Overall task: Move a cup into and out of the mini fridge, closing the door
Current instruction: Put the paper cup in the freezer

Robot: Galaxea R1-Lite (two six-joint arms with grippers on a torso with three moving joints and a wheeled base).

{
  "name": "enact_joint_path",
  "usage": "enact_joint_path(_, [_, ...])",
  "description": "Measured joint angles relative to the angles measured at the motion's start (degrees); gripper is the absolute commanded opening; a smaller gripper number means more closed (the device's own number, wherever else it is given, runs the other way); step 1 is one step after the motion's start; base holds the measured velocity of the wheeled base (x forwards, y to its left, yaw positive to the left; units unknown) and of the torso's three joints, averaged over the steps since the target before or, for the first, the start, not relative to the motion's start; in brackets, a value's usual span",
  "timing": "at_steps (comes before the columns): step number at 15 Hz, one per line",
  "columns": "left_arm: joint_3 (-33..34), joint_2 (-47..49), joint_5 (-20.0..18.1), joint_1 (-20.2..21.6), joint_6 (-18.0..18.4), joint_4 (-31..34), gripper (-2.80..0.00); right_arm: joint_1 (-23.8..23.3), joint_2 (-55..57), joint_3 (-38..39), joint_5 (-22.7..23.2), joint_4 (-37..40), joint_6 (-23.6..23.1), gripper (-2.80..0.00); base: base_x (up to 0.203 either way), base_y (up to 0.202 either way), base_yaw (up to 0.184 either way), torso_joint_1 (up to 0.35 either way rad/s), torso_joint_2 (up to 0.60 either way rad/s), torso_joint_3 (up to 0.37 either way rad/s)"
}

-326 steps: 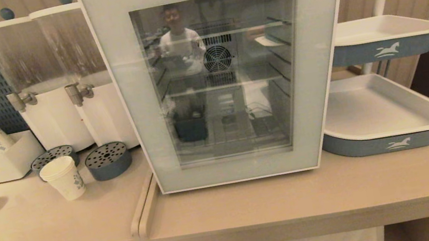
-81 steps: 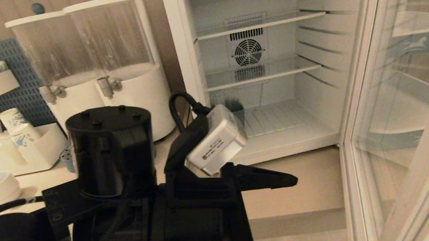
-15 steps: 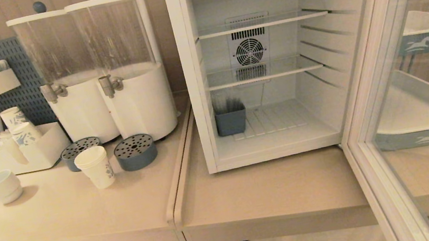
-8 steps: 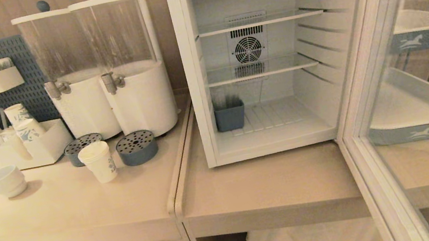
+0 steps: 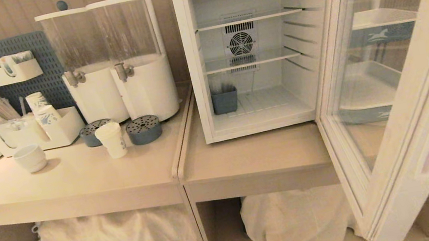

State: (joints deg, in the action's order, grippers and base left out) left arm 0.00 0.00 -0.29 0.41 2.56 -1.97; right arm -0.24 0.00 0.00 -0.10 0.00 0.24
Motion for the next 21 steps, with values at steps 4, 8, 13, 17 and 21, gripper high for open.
enact_joint_path(4, [0.0,0.0,0.2,0.0,-0.6,0.0,0.0,0.0,0.0,0.0,0.0,0.1,0.0,-2.8,-0.064,0.0,0.0,0.0,0.0,0.0])
enact_joint_path(8, [0.0,0.0,0.0,0.0,-0.4,0.0,0.0,0.0,0.0,0.0,0.0,0.1,0.0,-2.8,0.0,0.0,0.0,0.0,0.0,0.0])
enact_joint_path(13, [0.0,0.0,-0.1,0.0,0.2,0.0,0.0,0.0,0.0,0.0,0.0,0.1,0.0,-2.8,0.002,0.09,0.004,-0.003,0.0,0.001])
enact_joint_path(17, [0.0,0.0,-0.1,0.0,0.2,-0.1,0.0,0.0,0.0,0.0,0.0,0.1,0.0,-2.8,0.0,0.196,-0.001,0.003,0.0,0.004])
enact_joint_path(21, [0.0,0.0,-0.1,0.0,0.2,-0.1,0.0,0.0,0.0,0.0,0.0,0.1,0.0,-2.8,0.0,0.195,-0.001,0.001,0.0,0.003])
